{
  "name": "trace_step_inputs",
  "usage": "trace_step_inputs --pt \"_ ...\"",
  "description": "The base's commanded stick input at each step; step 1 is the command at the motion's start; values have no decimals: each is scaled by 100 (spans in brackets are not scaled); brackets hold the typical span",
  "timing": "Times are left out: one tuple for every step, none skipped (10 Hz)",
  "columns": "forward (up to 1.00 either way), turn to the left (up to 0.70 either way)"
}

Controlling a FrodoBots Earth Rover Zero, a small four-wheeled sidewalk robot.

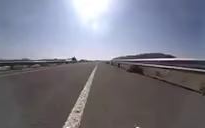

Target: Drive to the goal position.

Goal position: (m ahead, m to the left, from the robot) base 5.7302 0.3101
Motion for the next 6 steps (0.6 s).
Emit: trace_step_inputs --pt "70 0" --pt "70 0" --pt "70 0" --pt "70 0" --pt "70 0" --pt "70 0"
